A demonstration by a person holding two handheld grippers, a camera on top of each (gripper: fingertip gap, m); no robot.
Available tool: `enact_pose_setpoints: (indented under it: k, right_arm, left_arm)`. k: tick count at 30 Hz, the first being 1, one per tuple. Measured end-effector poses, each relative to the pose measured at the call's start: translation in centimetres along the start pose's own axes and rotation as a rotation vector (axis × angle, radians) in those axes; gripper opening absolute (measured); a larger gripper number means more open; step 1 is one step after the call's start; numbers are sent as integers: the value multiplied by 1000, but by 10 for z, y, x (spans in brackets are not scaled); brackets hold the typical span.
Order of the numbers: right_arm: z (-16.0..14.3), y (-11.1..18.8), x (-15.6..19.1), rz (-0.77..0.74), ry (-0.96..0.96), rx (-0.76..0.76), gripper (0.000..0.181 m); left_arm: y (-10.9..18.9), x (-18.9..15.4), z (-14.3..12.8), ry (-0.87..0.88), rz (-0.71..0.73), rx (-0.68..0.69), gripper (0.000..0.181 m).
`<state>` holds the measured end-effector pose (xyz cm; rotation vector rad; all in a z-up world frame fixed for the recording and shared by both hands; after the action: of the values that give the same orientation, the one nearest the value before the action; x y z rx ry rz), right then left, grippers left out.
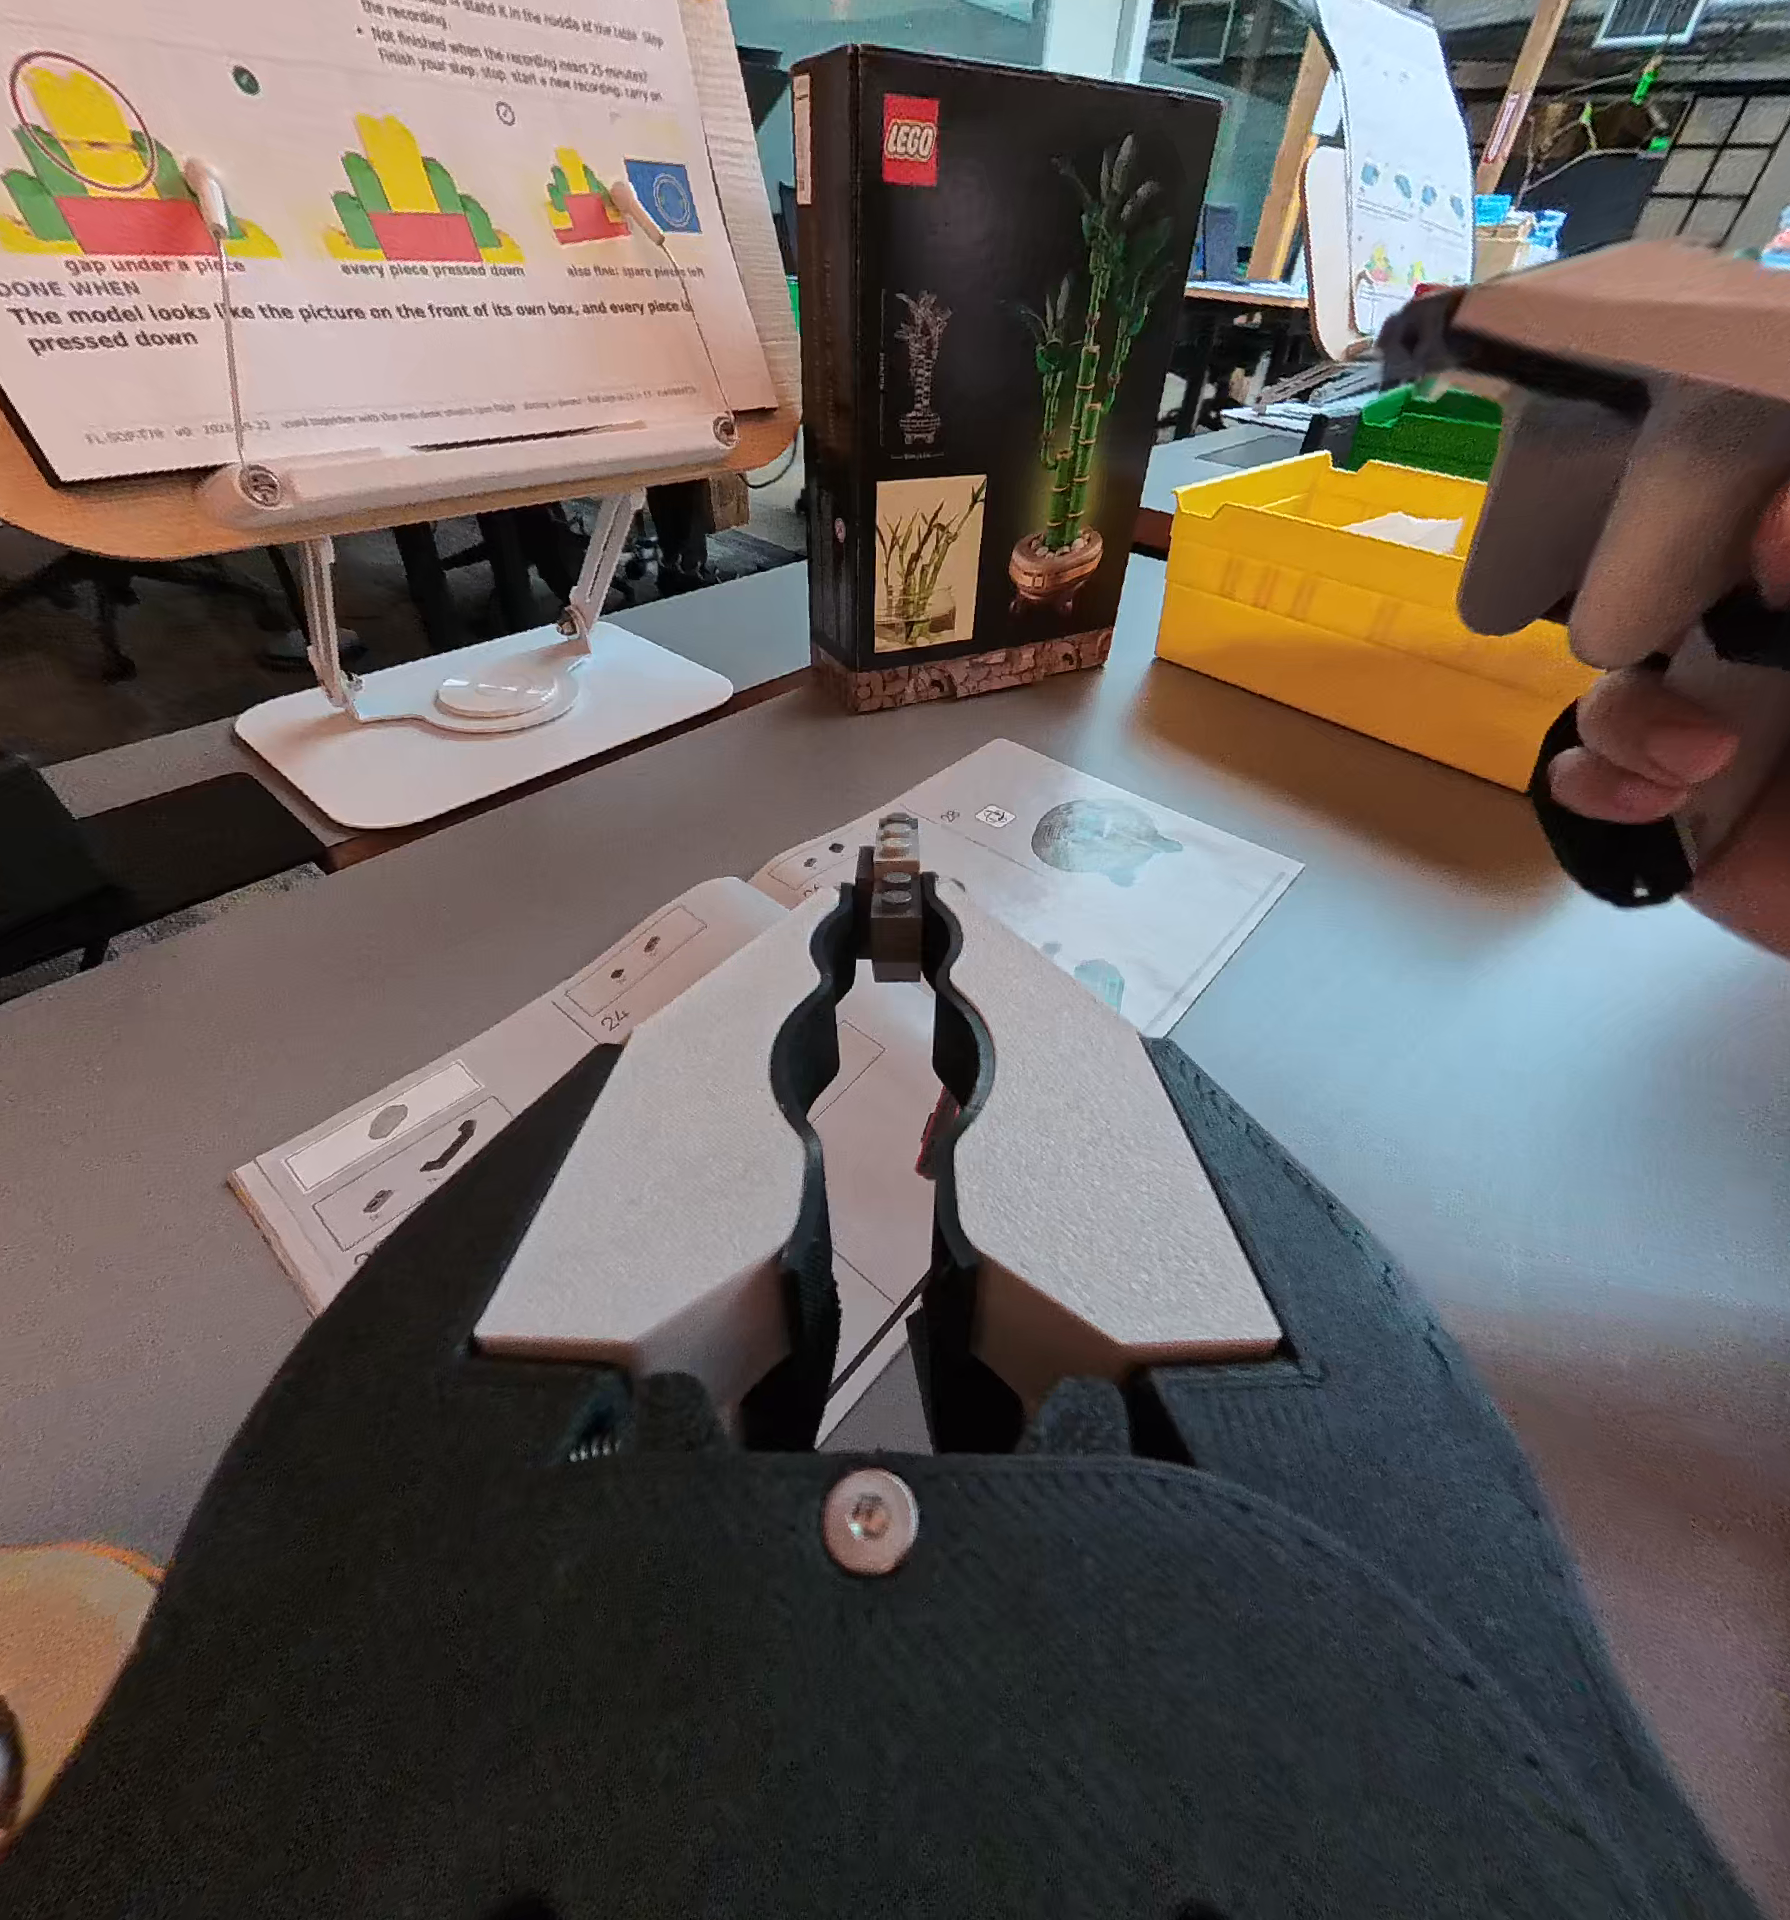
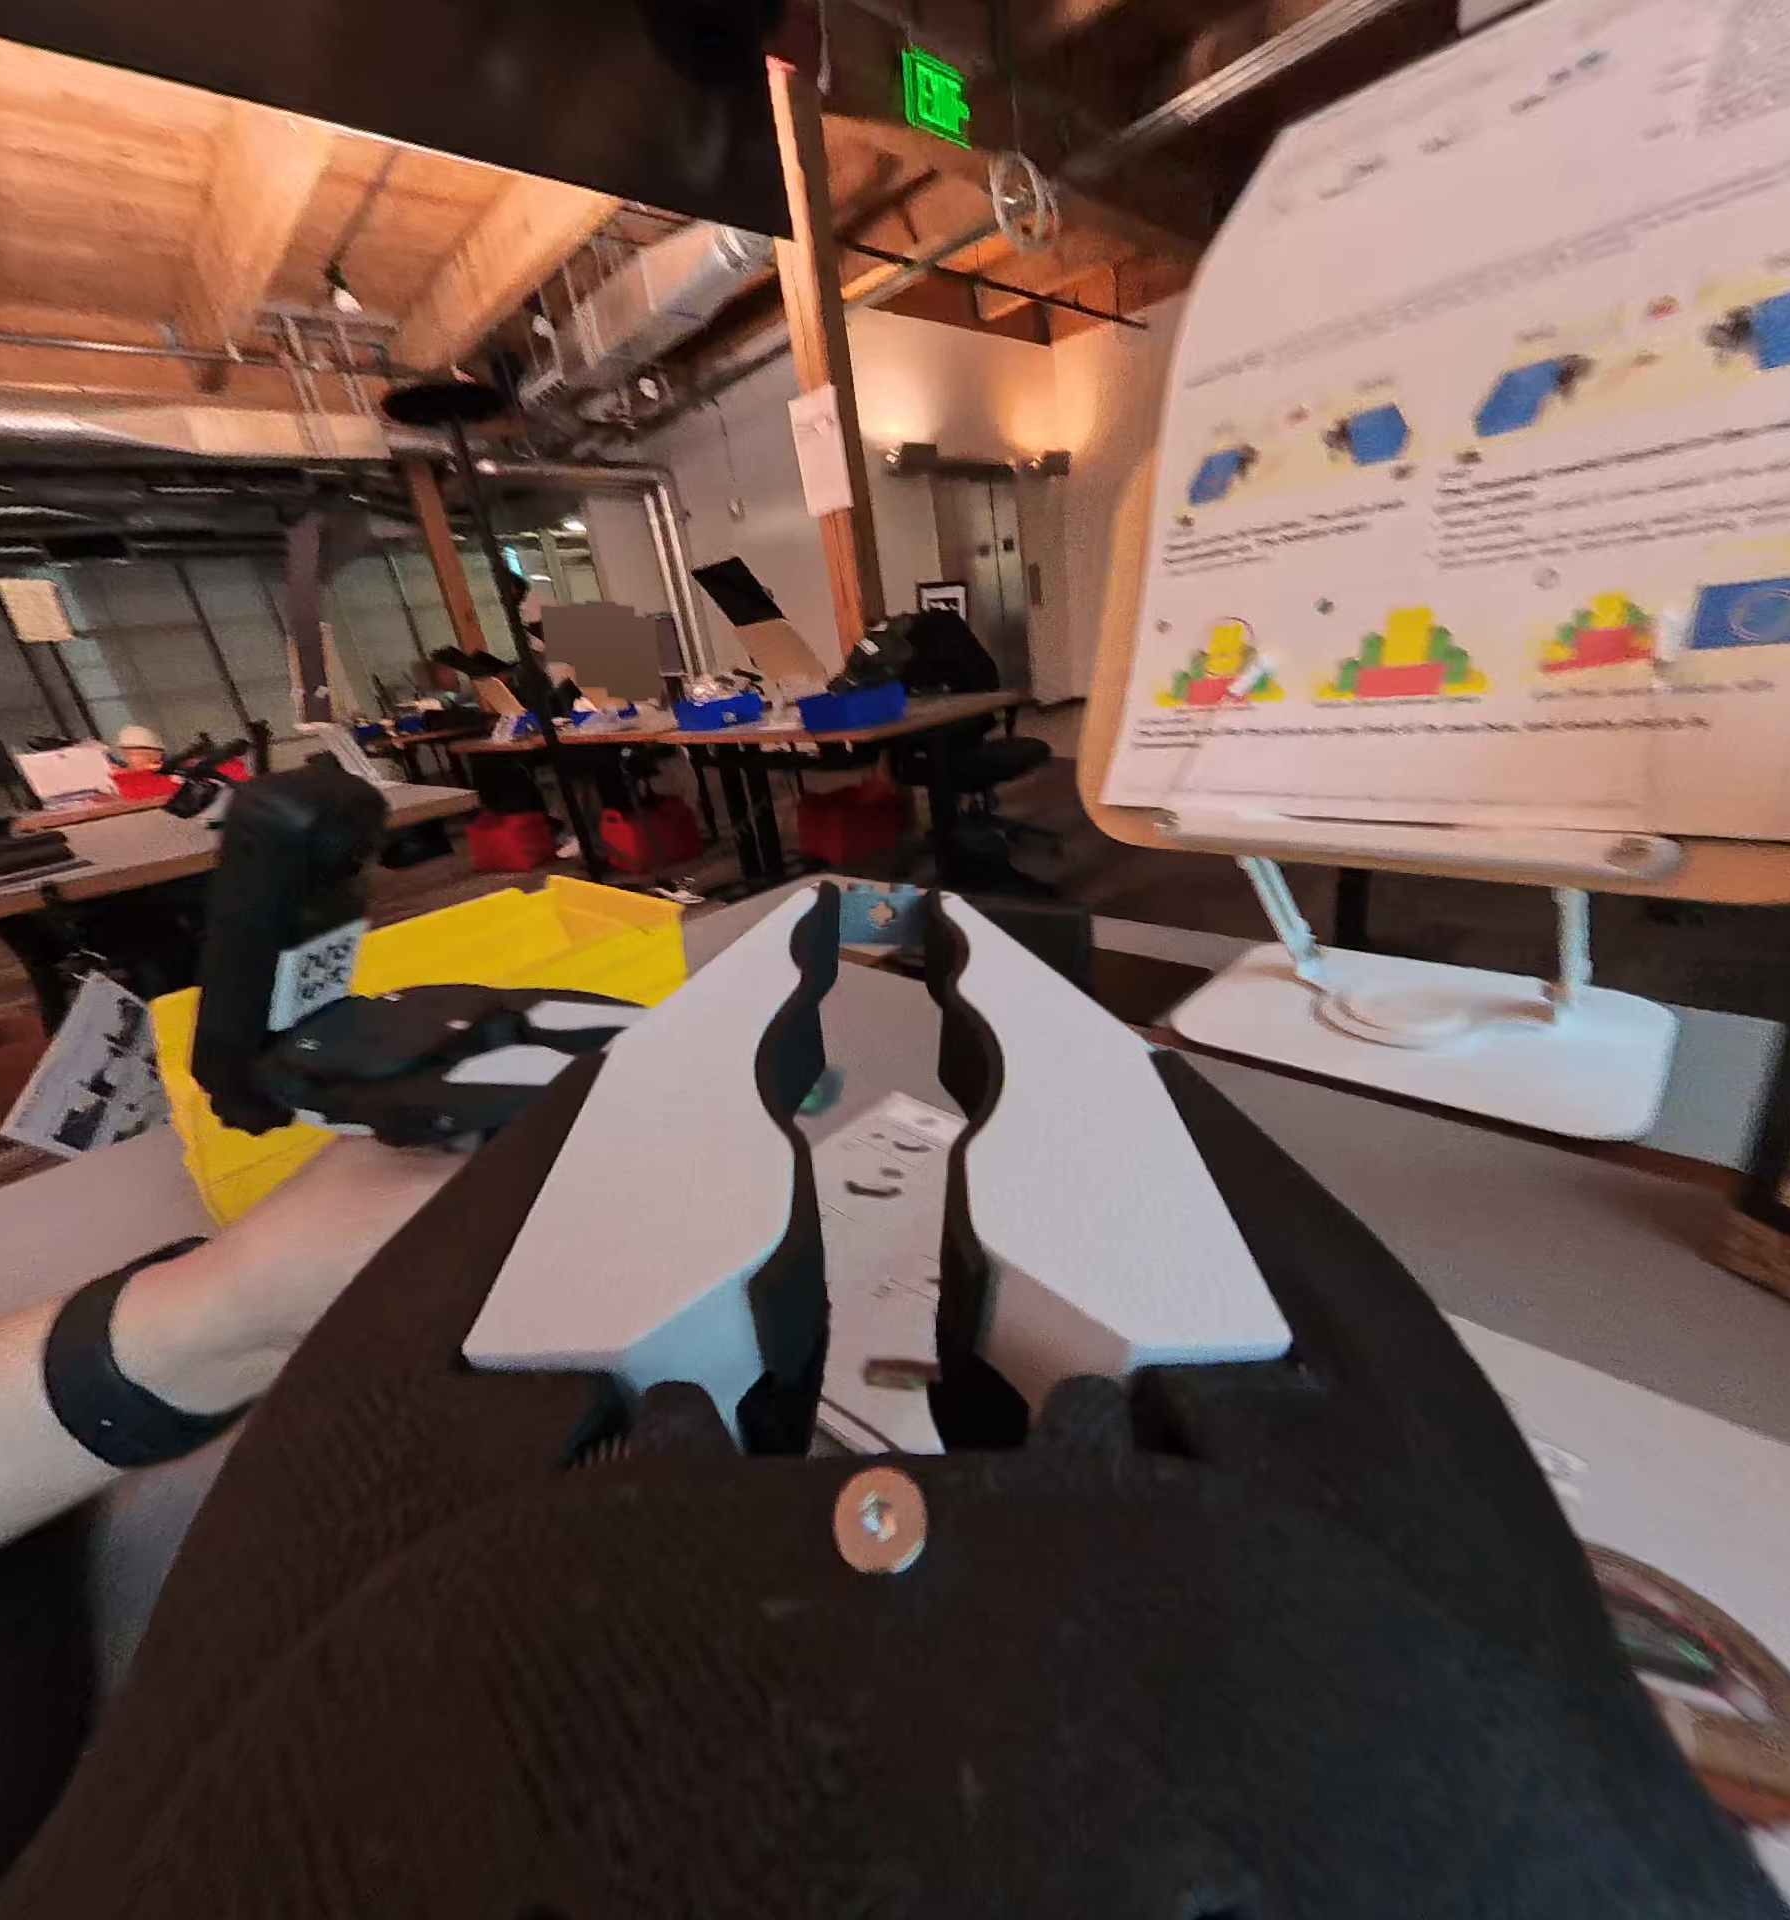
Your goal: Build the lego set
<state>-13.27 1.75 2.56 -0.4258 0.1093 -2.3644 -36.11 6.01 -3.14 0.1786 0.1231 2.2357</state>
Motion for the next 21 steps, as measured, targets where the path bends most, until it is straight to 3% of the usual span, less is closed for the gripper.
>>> enact_pose_setpoints:
  k: [6, 11, 21]
  right_arm:
    - [-26, -35, 32, 64, -64, -10, 14]
    - [-49, -59, 43, 43, 2, 33, 14]
    - [-60, -75, 43, 63, -75, -13, 14]
  left_arm:
    - [0, -9, 4, -3, 30, -48, 9]
    - [5, -11, 10, -32, 63, -76, 9]
    - [15, -11, 19, -44, 104, -147, 9]
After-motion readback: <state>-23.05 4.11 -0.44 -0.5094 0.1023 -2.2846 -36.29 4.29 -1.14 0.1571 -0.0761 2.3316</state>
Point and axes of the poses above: each gripper's, where its closed fingertips meet, y back along the fingers, z out of its top, x = y × z across the jaws, the point moved 10 cm from there along y, back along the fingers, and after that the axes turned 8 degrees about -y, right-handed, at the moved point
